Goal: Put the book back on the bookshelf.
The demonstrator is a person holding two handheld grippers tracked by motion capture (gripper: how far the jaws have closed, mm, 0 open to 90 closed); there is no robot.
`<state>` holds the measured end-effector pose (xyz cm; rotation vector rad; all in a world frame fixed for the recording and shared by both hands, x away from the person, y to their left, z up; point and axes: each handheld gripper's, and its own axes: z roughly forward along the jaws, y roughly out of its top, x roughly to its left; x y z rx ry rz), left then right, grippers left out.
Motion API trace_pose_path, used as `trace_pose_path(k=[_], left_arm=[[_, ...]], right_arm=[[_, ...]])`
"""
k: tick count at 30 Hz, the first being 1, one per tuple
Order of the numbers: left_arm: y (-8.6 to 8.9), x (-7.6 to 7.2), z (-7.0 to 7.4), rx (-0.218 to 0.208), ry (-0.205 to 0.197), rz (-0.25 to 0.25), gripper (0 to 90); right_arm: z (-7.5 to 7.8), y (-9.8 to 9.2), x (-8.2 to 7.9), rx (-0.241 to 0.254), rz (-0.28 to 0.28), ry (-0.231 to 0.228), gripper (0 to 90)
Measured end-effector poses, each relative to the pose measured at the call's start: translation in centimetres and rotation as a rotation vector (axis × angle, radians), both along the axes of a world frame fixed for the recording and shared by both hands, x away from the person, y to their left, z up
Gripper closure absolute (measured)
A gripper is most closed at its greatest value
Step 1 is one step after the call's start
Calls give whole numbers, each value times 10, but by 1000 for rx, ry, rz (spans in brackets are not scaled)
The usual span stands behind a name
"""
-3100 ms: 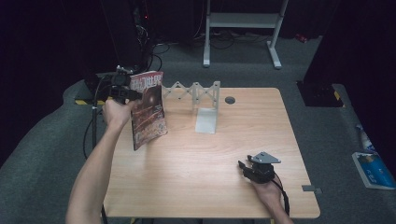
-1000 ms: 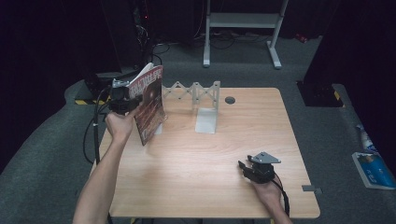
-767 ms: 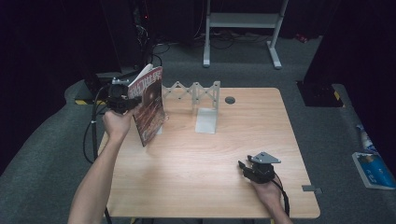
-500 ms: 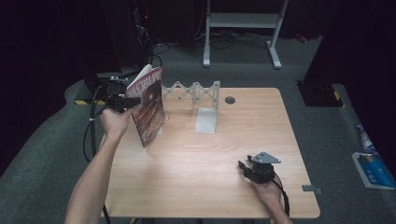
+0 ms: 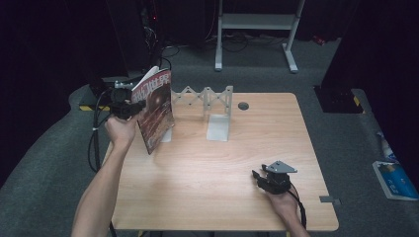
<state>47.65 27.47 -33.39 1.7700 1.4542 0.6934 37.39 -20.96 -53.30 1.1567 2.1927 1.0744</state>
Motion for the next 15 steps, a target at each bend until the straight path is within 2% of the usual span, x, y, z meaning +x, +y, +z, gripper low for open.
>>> trace_pose_path(k=[15], left_arm=[[-7, -3, -17, -9, -136, 52, 838]], right_arm=[[0, 0, 0, -1, 1, -3, 511]])
